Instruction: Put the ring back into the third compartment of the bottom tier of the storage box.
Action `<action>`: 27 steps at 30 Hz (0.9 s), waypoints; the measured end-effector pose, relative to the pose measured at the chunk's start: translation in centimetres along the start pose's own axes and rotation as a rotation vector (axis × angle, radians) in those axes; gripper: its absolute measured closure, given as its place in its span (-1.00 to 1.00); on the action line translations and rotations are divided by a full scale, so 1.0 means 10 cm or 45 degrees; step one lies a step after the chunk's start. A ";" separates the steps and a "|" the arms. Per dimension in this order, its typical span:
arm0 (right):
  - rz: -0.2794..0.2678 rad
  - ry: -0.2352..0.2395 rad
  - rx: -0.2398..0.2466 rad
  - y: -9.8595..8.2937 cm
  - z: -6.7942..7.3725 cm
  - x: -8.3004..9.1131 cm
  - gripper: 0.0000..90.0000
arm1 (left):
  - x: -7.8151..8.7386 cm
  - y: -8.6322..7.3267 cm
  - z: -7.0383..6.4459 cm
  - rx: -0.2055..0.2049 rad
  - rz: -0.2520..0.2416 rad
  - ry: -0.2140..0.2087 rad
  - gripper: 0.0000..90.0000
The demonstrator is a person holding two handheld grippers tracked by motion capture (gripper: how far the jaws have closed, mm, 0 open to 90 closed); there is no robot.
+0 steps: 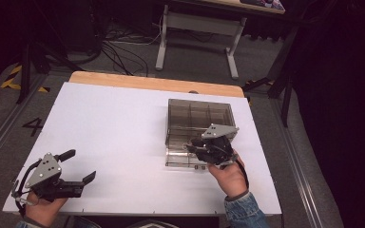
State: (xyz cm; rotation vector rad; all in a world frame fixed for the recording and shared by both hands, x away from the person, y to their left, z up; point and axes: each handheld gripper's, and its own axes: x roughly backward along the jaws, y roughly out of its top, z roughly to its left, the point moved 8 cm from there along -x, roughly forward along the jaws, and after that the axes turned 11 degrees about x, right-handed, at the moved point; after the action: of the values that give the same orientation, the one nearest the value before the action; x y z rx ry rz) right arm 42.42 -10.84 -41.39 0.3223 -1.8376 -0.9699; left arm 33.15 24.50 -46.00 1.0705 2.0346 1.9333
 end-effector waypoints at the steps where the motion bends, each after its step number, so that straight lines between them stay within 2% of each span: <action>1: 0.006 -0.002 -0.001 -0.02 -0.01 0.01 0.55 | 0.00 0.00 0.00 0.000 0.001 0.000 -0.91; 27: 0.111 -0.126 -0.063 -0.40 -0.27 0.19 0.55 | 0.00 0.00 0.00 0.000 -0.001 -0.001 -0.91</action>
State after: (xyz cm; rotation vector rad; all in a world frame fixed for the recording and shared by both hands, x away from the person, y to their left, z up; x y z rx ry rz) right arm 43.06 -15.88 -42.63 0.1649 -1.8975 -0.9840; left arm 33.16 24.47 -46.00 1.0699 2.0340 1.9320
